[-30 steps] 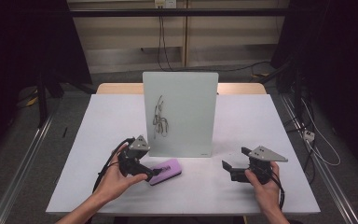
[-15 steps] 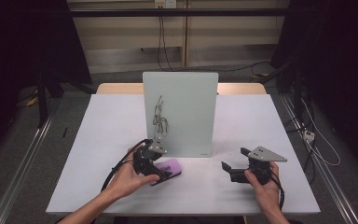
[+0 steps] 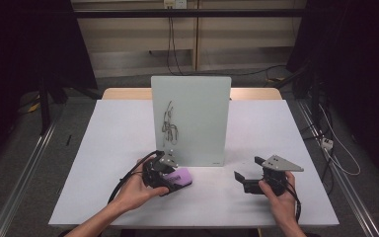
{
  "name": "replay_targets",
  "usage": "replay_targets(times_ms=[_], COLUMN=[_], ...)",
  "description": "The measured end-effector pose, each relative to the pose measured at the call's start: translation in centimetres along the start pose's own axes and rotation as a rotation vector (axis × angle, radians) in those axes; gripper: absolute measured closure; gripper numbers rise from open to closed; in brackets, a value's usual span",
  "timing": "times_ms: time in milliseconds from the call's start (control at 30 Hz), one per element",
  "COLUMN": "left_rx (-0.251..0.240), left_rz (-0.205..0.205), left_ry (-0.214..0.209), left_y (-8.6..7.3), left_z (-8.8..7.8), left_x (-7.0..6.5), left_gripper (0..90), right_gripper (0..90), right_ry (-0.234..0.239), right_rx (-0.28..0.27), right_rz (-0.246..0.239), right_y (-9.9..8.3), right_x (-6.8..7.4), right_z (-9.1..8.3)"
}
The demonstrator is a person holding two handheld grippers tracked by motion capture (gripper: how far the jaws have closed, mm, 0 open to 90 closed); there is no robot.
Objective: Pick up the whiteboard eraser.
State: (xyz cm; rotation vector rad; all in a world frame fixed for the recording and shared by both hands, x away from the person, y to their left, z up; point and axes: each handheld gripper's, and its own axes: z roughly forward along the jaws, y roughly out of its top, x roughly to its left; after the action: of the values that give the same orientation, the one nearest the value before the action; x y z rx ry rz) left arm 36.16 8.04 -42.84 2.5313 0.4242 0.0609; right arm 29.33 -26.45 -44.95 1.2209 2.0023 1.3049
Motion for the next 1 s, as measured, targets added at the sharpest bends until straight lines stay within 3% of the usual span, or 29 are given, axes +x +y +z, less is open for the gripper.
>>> replay_targets(times_ms=[33,200,533,633,667,700,733,833,900,933,1000], left_rx=[0.001,0.024,0.016,0.01,0.009,0.017,-0.007,-0.041,-0.06,-0.061,-0.092], left_rz=[-0.005,0.008,0.028,0.016,0.018,0.015,0.008,-0.013,-0.02,-0.017,-0.028], left_ry=[-0.025,-0.021,-0.004,-0.018,-0.016,0.018,-0.016,0.006,-0.005,0.02,-0.005], left_y=[-0.08,-0.02,0.0,-0.03,-0.02,0.02,-0.06,-0.2,-0.29,-0.26,-0.43], left_z=[0.12,0.12,0.19,0.15,0.09,0.0,0.04,-0.12,-0.35,-0.54,-0.66], left_x=[0.11,0.03,-0.24,-0.18,-0.12,-0.25,-0.08,-0.03,0.11,0.05,0.17], left_gripper=[38.6,40.6,41.0,41.1,41.1,41.1,41.1,41.1,41.1,41.1,41.2], right_gripper=[5.8,5.8,5.6,5.6,5.6,5.6,5.6,5.6,5.6,5.6,5.6], right_ry=[0.002,0.003,0.012,0.012,0.013,0.013,0.013,0.013,0.013,0.013,0.014], right_rx=[-0.001,0.0,0.01,0.011,0.011,0.011,0.011,0.011,0.012,0.012,0.01], right_rz=[0.003,0.0,0.0,0.002,0.002,0.002,0.002,0.002,0.003,0.002,0.0], right_y=[0.0,0.0,-0.02,-0.03,-0.03,-0.04,-0.04,-0.05,-0.07,-0.07,-0.06], right_x=[0.01,0.05,0.14,0.15,0.15,0.15,0.15,0.14,0.12,0.12,0.1], right_z=[-0.02,-0.03,0.2,0.2,0.19,0.19,0.18,0.17,0.15,0.14,0.11])
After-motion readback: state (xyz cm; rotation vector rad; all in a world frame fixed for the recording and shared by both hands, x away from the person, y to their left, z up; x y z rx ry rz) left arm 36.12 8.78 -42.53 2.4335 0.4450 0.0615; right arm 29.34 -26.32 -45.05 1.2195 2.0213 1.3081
